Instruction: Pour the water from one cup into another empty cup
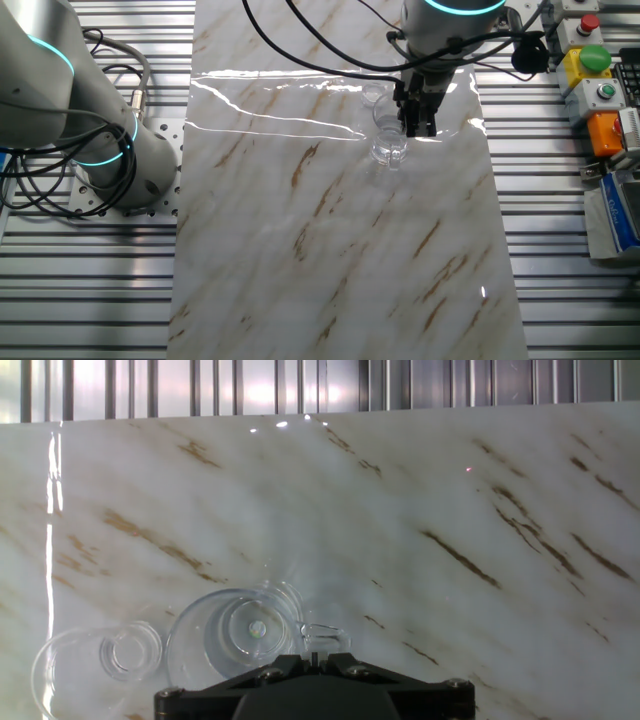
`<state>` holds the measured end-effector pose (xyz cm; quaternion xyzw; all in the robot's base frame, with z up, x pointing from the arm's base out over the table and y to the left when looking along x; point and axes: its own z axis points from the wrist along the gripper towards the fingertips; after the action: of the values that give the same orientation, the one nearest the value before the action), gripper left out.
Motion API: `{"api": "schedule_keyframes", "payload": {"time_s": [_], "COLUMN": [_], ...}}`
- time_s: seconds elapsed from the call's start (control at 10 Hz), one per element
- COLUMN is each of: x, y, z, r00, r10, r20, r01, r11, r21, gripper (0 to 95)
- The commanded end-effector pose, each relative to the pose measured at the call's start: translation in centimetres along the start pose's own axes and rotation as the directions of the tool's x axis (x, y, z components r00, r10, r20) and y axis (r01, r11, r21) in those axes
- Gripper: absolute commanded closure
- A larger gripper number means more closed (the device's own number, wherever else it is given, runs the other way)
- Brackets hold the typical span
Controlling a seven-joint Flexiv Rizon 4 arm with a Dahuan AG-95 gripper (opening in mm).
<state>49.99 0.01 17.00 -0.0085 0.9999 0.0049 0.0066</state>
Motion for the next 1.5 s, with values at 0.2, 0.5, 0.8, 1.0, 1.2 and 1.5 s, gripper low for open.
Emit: {"api": "schedule_keyframes", "payload": {"time_s": [0.2, 0.5, 0.8, 1.0, 1.2, 1.5], "x": [-0.01, -0.01, 0.01, 0.01, 0.02, 0.03], "y": [-0.01, -0.01, -0.01, -0.01, 0.0, -0.01], "z": [0.0, 0.0, 0.0, 0.0, 0.0, -0.02], "r00": [1.0, 1.0, 0.999, 1.0, 0.996, 0.996], "r10": [0.0, 0.0, -0.034, -0.03, -0.094, -0.089], "r20": [0.0, 0.0, 0.001, 0.0, 0.0, 0.0], "r01": [0.0, 0.0, 0.034, 0.03, 0.094, 0.089], "r11": [1.0, 1.0, 0.999, 1.0, 0.996, 0.996], "r21": [0.0, 0.0, 0.0, 0.001, 0.0, 0.0], "gripper": [95.0, 95.0, 95.0, 95.0, 95.0, 95.0]}}
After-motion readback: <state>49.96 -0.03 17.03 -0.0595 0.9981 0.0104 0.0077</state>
